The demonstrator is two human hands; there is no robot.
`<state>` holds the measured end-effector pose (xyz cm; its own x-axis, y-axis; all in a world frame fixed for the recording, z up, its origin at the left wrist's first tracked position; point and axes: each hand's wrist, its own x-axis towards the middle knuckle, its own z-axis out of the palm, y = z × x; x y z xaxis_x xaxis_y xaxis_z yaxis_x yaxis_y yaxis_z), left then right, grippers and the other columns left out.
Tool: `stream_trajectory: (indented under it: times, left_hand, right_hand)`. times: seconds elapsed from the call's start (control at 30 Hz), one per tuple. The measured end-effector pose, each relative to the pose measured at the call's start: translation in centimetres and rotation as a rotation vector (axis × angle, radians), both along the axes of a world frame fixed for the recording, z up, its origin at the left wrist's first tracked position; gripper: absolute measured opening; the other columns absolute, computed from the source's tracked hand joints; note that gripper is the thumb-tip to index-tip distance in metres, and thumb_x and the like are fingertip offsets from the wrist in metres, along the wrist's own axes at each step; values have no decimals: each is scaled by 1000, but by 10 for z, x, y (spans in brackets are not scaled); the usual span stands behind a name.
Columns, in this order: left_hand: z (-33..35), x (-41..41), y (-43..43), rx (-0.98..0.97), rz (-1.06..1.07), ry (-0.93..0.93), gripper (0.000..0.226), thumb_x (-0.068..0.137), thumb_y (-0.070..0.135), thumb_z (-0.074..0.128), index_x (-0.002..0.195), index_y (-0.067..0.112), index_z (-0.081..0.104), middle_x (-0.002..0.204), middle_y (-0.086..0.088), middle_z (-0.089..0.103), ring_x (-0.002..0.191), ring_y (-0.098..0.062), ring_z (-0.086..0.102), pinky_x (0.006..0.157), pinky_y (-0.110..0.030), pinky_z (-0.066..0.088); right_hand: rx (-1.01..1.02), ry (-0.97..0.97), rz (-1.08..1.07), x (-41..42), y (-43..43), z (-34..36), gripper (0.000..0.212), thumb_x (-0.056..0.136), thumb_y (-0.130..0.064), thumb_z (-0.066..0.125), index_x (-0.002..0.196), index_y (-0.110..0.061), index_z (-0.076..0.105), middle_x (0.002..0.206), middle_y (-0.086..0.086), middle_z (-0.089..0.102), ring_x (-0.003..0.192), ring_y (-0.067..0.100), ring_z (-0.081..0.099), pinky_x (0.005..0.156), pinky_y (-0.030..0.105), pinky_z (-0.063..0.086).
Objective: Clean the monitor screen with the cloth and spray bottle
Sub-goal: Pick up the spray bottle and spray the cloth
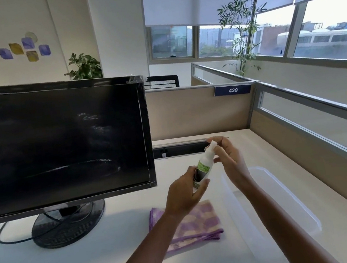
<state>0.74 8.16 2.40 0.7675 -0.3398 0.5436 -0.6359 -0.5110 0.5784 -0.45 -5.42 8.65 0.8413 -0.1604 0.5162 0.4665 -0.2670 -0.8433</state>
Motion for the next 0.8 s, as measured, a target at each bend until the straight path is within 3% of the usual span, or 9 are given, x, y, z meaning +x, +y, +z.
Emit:
stream_trajectory:
  times: [0.1,0.27,0.43,0.5,0.6,0.7,0.8]
  left_hand:
    - [-5,-2,11,-30,84,3,59,80,59,41,113,12,52,106,-4,67,87,-16,65,69,-8,42]
    - [-9,-3,25,-51,160,29,41,88,44,50,115,13,51,109,-1,66,91,-15,65,74,-14,46]
    - [-18,0,31,-229,-22,355,33,88,42,51,111,19,46,105,1,58,88,-16,62,75,-22,53]
    - [-19,-2,32,-408,-169,538,41,77,58,55,101,27,45,96,2,58,77,-10,61,67,-14,53]
    - [-24,2,33,-572,-285,729,76,44,85,55,91,25,50,72,5,57,52,-4,59,48,-11,47]
    - [-22,2,39,-607,-379,854,56,71,73,47,88,20,54,66,3,60,48,-2,55,47,-15,44]
    - [-26,3,44,-656,-449,978,41,92,51,29,89,19,55,67,1,58,50,-3,53,47,-15,42]
  right_hand:
    - [-53,6,-68,3,17,-2,21,95,-13,46,87,-31,54,86,-10,59,82,14,60,68,25,54]
    - [-152,13,-226,6,42,-6,9,94,-17,48,96,-22,54,87,-7,59,79,13,61,69,33,56]
    - [-177,20,-299,10,61,-11,18,94,-22,49,108,-12,55,87,-4,58,74,4,58,60,14,50]
    - [-158,76,-297,13,65,-16,20,93,-23,50,109,-12,55,92,-1,59,74,7,59,57,9,49]
    - [-97,159,-245,17,68,-26,27,93,-24,50,116,-11,52,104,10,61,86,19,61,63,14,52]
    - [-51,260,-140,18,71,-34,36,92,-24,51,125,-15,43,114,16,59,96,28,62,74,31,56]
    - [-85,338,-11,16,76,-40,52,90,-26,54,134,-25,27,110,15,61,89,26,65,71,28,56]
